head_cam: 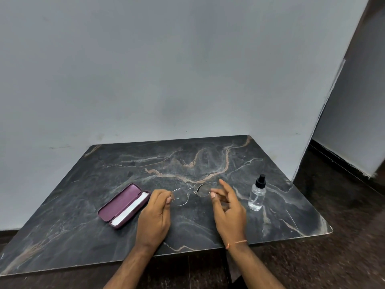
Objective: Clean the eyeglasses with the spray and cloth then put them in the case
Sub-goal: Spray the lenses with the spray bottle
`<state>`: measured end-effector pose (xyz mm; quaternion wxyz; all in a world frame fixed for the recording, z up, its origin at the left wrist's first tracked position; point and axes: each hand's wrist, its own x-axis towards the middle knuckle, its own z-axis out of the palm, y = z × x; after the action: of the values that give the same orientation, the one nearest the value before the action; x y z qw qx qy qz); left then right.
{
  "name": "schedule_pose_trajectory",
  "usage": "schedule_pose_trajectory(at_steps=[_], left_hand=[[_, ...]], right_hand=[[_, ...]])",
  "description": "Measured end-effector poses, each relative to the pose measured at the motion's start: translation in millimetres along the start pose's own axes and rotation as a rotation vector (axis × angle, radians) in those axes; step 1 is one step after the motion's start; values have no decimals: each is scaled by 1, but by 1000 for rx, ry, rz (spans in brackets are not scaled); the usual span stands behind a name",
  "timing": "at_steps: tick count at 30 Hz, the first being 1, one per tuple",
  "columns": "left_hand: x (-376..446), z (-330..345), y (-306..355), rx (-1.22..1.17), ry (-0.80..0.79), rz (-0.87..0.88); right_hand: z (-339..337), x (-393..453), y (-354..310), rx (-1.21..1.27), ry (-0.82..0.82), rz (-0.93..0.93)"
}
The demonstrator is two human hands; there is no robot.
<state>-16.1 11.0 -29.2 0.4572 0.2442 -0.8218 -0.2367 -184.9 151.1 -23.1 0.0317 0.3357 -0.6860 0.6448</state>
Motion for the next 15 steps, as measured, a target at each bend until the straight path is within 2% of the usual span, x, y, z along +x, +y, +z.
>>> schedule_pose_trajectory(at_steps=[2,4,6,7,11,15], left_hand=[[0,0,-1,-9,-1,-1],[1,1,-1,-17,5,2],[2,0,0,-24,10,4],[2,0,0,-27,12,5],[1,-1,-1,-31,13,-13],[1,-1,0,-21,14,-31]], right_hand=[[-18,-6,-3,-172,84,-141],[-42,-6,-1,-299,255,-249],[-65,5,-3,-357,393,-245],[-76,11,-3,-386,402,-209],[-95,28,7,-562,220,-57],[-96,34,16,-651,73,-126]])
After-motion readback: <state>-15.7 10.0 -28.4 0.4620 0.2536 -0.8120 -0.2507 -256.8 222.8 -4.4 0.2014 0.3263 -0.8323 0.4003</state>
